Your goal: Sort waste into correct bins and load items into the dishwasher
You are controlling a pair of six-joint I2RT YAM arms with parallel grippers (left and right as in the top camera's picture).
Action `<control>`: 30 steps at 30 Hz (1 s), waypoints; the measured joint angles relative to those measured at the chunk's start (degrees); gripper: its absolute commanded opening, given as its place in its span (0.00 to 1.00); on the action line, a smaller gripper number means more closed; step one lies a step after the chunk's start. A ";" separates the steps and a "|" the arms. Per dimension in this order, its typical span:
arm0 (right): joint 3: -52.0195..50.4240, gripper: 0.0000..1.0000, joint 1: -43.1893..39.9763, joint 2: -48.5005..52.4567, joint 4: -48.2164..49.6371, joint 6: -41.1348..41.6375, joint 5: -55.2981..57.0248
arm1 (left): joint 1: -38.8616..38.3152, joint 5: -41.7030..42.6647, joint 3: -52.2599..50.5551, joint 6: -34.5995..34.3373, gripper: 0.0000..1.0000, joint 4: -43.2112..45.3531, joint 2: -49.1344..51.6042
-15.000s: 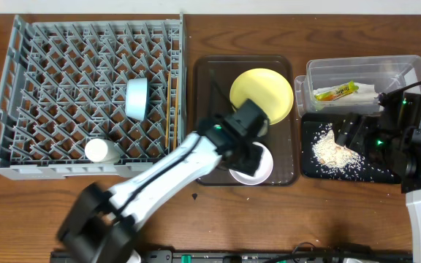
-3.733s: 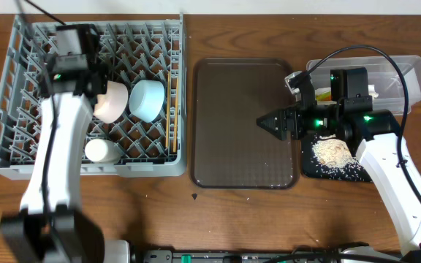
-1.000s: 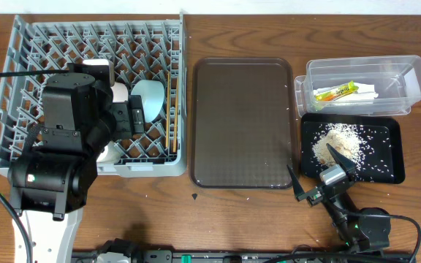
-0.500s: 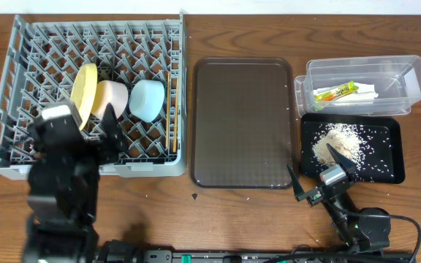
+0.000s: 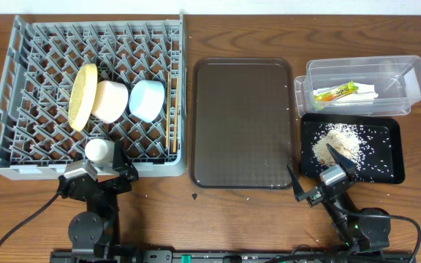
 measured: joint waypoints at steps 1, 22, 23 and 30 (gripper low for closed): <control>0.00 0.99 0.00 0.00 -0.02 0.00 0.02 | 0.24 0.00 -1.07 0.00 0.93 0.22 -0.96; -0.02 0.99 0.00 0.00 0.00 0.00 0.02 | 0.66 0.07 -12.22 -0.02 0.93 8.07 -1.49; -0.02 0.99 0.00 0.00 0.00 0.00 0.02 | 0.66 0.07 -12.20 -0.02 0.93 8.02 -1.49; -0.02 0.99 0.00 0.00 0.00 0.00 0.02 | 0.66 0.07 -12.13 -0.02 0.93 7.89 -1.49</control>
